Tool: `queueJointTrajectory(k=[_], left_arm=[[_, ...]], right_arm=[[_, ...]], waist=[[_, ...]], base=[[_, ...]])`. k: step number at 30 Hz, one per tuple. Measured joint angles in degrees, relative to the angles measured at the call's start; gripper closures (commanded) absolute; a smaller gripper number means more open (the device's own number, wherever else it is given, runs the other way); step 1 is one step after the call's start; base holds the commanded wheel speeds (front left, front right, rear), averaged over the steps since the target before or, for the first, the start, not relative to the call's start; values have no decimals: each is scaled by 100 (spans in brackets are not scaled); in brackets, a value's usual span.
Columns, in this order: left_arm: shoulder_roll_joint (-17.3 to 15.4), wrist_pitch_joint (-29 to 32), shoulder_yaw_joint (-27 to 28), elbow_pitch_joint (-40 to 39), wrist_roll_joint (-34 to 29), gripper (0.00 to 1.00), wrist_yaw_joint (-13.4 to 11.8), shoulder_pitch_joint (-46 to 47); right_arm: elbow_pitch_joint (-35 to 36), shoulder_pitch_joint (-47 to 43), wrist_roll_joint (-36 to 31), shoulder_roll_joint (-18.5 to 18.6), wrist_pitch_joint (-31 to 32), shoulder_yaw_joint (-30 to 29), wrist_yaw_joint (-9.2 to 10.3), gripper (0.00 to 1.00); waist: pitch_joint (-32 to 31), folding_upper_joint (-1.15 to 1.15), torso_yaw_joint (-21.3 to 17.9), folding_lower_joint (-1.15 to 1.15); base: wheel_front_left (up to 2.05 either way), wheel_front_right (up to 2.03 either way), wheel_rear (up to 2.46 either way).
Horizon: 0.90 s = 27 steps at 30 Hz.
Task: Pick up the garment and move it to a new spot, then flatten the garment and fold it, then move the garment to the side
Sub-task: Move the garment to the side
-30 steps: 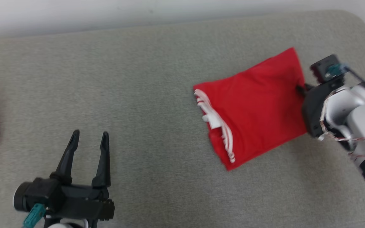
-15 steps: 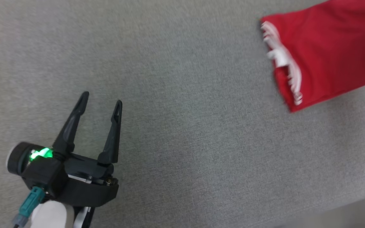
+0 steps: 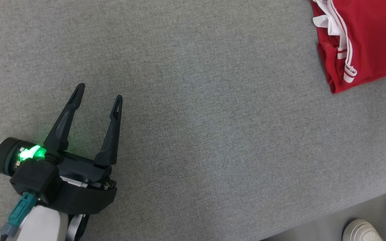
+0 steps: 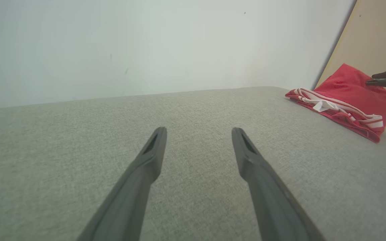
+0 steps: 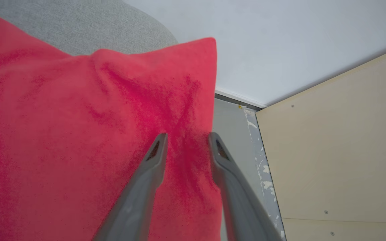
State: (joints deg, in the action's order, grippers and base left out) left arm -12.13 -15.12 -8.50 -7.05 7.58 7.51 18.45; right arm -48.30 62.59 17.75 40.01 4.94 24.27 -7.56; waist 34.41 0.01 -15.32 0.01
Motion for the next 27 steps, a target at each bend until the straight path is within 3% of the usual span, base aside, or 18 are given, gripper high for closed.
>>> queueJointTrajectory(k=[6,12,19,27], left_arm=[[51,0,7,78,5,0,0,16],[253,1,215,355,115,0,-56,-267],[525,1,689,715,225,0,-238,-849],[745,1,1190,1040,322,0,-349,-1555]], right_arm=[[-320,-93,-205,-270,-33,-189,0,0],[-375,-397,-263,-597,-519,-321,0,0],[225,-1080,-24,-1092,-1412,-181,0,0],[993,-2352,856,-1873,-1918,-531,0,0]], waist=[[-142,0,-6,-1],[-643,-1,61,-2],[-1355,-2,184,-2],[-2239,-2,370,-3]], base=[[0,0,0],[0,0,0],[0,0,0],[0,0,0]])
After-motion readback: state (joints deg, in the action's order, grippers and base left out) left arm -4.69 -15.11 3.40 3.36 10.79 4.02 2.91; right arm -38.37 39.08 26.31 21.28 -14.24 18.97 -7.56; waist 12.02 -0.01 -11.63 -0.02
